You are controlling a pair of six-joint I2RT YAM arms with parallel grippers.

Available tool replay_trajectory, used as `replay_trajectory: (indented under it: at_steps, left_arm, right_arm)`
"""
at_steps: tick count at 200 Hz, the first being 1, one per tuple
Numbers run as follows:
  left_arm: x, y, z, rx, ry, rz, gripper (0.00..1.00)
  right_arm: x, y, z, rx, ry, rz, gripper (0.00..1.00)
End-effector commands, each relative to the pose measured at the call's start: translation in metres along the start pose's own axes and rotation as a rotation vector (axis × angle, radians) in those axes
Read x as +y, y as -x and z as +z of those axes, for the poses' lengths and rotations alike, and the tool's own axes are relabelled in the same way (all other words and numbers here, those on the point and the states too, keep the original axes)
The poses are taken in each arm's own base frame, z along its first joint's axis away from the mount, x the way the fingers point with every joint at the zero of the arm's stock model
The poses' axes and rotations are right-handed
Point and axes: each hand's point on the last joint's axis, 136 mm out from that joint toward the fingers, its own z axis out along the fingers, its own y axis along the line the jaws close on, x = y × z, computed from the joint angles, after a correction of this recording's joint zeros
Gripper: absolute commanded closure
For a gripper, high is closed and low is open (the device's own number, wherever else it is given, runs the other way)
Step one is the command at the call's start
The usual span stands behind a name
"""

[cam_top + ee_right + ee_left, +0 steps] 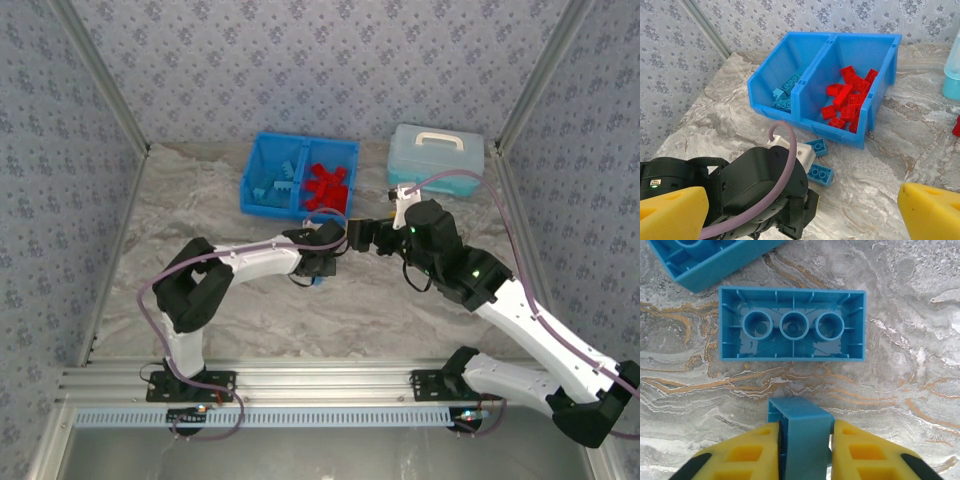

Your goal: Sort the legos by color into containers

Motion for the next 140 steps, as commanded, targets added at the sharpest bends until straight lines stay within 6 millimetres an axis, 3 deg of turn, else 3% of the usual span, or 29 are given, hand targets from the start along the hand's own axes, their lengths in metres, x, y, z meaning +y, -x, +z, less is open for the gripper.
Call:
replay_trajectory:
  at_steps: [1, 60, 78, 108, 140]
  left_arm:
    - [0.000, 0.007, -0.010, -0.021, 0.017, 0.007, 0.79]
    - [0.003, 0.067, -0.083, -0.199, -0.024, 0.025, 0.82]
    - [0.015, 0.089, -0.102, -0.249, -0.032, 0.007, 0.82]
    - [0.053, 0.137, -0.132, -0.371, 0.000, -0.028, 0.82]
    - [0.077, 0.191, -0.144, -0.476, -0.002, 0.002, 0.82]
  right_arm:
    - [-0.006, 0.002, -0.005, -0.013, -0.024, 0.017, 0.00]
    - [-0.005, 0.004, -0.006, -0.016, -0.020, 0.021, 0.00]
    - [-0.006, 0.004, -0.006, -0.015, -0.019, 0.023, 0.00]
    - [-0.006, 0.003, -0.005, -0.011, -0.018, 0.024, 0.00]
    - [-0.005, 0.004, -0.004, -0.015, -0.016, 0.024, 0.00]
